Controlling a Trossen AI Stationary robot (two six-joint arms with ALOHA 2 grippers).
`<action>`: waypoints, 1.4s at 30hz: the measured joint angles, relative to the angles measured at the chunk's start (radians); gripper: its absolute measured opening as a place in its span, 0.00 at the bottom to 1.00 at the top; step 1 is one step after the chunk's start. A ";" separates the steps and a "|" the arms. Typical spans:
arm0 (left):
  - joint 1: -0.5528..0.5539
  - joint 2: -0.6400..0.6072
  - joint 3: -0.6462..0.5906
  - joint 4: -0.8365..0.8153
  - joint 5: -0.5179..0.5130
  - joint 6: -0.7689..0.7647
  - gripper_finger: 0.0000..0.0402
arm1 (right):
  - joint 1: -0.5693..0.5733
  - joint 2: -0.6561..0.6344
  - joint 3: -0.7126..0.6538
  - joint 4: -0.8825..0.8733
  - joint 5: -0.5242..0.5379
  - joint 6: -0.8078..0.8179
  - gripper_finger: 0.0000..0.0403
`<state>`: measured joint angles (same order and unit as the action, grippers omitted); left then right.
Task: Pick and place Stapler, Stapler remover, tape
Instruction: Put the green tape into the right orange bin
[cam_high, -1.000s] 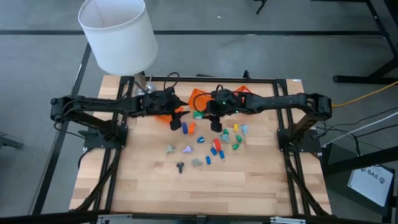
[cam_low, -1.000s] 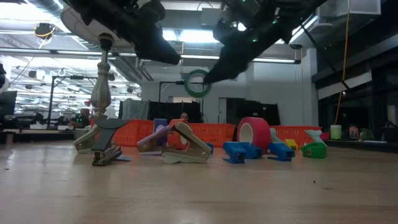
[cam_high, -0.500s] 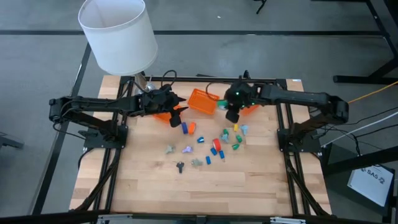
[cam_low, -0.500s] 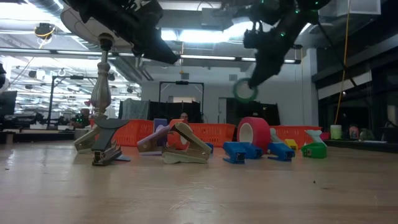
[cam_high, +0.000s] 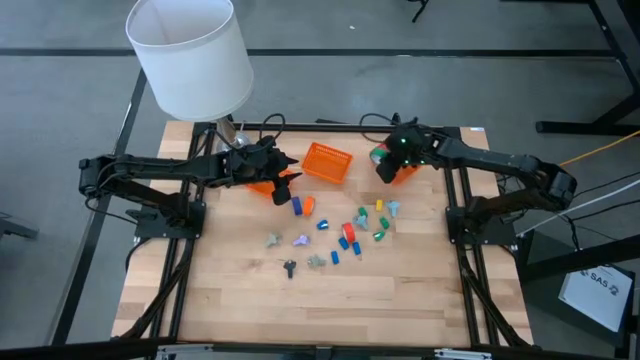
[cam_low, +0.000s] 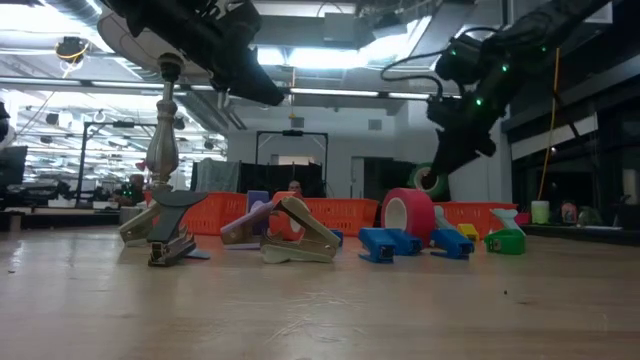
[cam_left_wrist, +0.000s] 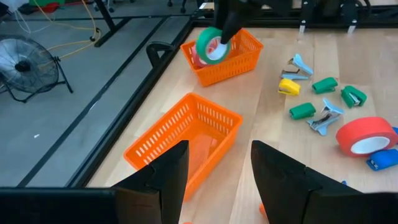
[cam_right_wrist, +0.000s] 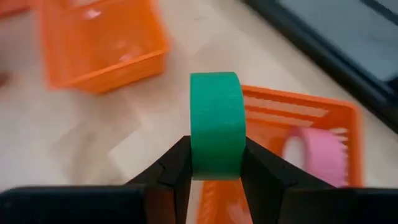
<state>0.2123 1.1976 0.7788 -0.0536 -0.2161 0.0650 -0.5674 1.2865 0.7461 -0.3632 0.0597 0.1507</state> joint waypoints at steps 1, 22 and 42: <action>0.000 0.000 0.000 0.000 0.000 0.000 0.43 | -0.005 -0.001 -0.010 0.013 0.024 0.020 0.29; 0.000 0.001 0.000 0.005 -0.003 -0.003 0.43 | -0.011 0.000 -0.150 0.148 0.184 0.072 0.29; 0.000 0.001 0.000 0.005 -0.003 -0.003 0.43 | -0.012 0.037 -0.152 0.149 0.184 0.021 0.29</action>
<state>0.2123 1.1984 0.7788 -0.0490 -0.2192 0.0624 -0.5793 1.3233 0.5945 -0.2142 0.2440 0.1719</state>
